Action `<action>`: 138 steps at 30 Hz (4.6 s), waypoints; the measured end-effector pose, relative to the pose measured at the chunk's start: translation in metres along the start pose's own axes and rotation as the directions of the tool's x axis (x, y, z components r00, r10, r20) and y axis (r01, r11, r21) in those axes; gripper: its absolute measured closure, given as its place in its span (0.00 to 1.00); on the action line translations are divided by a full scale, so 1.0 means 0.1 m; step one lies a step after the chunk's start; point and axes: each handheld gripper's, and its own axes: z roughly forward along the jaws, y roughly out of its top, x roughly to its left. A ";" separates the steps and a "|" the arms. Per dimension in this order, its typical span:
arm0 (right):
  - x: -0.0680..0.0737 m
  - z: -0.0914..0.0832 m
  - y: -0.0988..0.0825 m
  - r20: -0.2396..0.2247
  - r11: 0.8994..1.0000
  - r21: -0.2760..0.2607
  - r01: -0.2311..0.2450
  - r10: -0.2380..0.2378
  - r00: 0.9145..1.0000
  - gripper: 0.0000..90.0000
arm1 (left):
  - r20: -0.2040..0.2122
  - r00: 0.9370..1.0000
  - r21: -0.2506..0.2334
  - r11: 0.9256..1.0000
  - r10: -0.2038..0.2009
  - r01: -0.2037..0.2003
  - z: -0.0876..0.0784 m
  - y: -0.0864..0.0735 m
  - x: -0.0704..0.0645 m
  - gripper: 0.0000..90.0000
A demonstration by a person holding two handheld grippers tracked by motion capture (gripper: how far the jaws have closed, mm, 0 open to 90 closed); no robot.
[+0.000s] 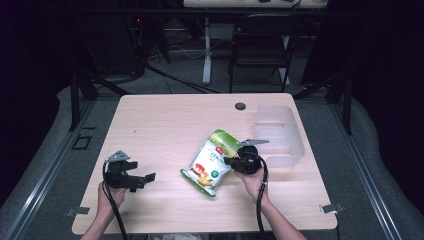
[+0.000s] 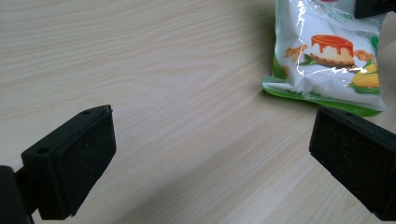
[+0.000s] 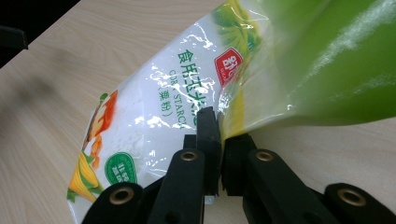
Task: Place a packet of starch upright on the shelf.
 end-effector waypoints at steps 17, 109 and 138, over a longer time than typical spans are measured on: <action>0.21 -0.24 0.21 -0.042 0.993 -0.068 0.095 -0.098 0.994 0.99 | -0.014 1.000 0.000 1.000 0.000 0.000 -0.01 -0.01 0.01 0.01; -0.02 -1.63 1.15 0.093 0.953 -0.132 0.272 -0.261 0.961 0.99 | -0.066 0.998 -0.025 1.000 0.016 -0.017 0.00 0.00 -0.02 0.04; -0.45 -1.74 1.22 0.154 0.965 -0.083 0.247 -0.233 0.960 0.99 | -0.069 0.998 -0.025 1.000 0.012 -0.014 -0.01 -0.01 -0.01 0.04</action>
